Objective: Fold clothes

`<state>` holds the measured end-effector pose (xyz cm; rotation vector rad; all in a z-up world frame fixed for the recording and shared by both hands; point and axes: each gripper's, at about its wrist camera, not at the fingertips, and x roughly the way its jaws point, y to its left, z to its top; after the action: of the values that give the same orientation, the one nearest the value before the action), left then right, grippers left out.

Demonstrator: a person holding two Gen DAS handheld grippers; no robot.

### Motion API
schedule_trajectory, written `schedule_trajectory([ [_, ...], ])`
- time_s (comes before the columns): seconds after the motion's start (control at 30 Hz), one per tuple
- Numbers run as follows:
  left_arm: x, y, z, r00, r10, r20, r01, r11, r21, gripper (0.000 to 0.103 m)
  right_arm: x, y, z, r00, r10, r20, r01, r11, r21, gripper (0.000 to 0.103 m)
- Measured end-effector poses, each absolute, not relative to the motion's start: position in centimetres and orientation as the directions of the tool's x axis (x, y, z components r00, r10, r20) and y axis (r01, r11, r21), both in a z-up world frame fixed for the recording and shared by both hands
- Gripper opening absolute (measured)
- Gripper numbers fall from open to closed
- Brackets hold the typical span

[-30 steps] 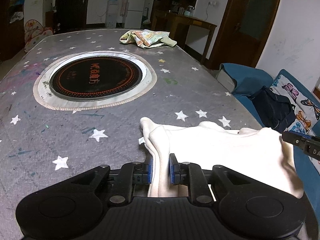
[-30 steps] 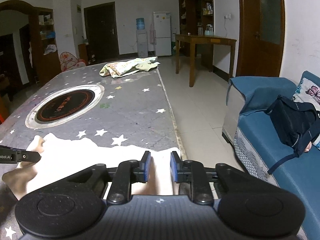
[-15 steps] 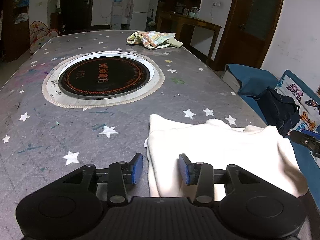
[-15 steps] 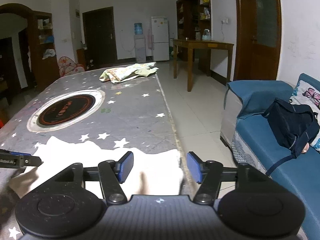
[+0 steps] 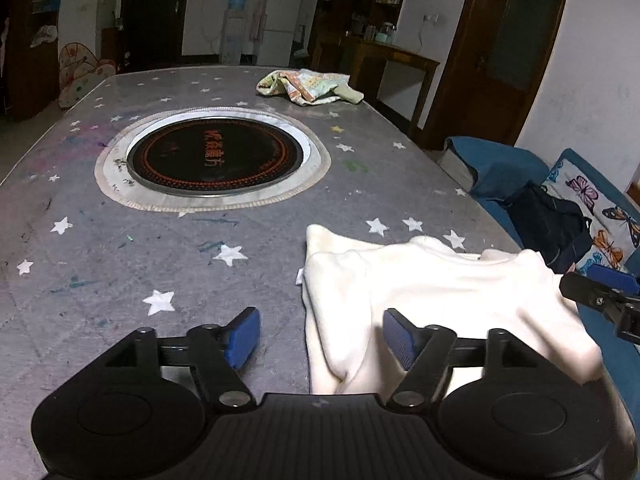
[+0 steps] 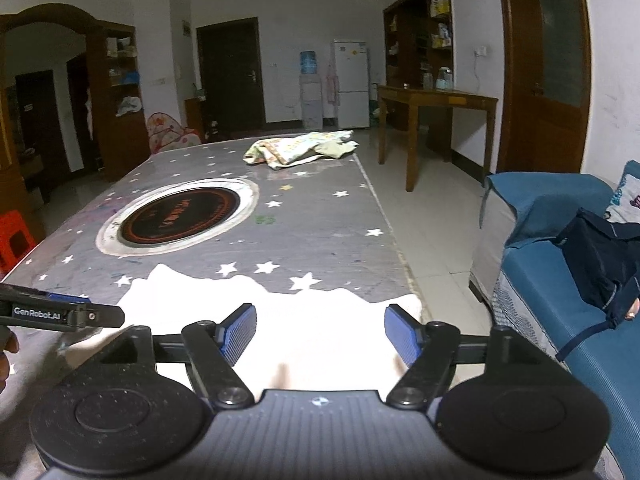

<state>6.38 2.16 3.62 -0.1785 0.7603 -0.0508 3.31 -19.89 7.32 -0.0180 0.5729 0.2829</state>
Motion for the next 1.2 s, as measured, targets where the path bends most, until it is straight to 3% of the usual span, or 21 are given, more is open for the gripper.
schedule_trajectory([
  [0.43, 5.4, 2.6, 3.6, 0.717, -0.08, -0.693, -0.043, 0.987, -0.158, 0.078, 2.2, -18.0, 7.6, 0.786, 0.313, -0.533, -0.325, 0.943, 0.073, 0.073],
  [0.73, 5.0, 2.9, 3.0, 0.691, -0.037, -0.722, -0.08, 0.988, -0.128, 0.079, 1.4, -16.8, 7.4, 0.769, 0.349, -0.535, -0.369, 0.927, 0.075, 0.079],
  [0.87, 4.8, 3.0, 3.1, 0.69, -0.024, -0.723, -0.083, 0.99, -0.112, 0.088, 1.1, -16.5, 7.4, 0.766, 0.357, -0.534, -0.377, 0.923, 0.076, 0.08],
  [1.2, 4.4, 3.2, 2.7, 0.695, -0.003, -0.719, -0.082, 0.993, -0.083, 0.097, 0.8, -16.5, 7.4, 0.765, 0.36, -0.535, -0.381, 0.921, 0.076, 0.08],
])
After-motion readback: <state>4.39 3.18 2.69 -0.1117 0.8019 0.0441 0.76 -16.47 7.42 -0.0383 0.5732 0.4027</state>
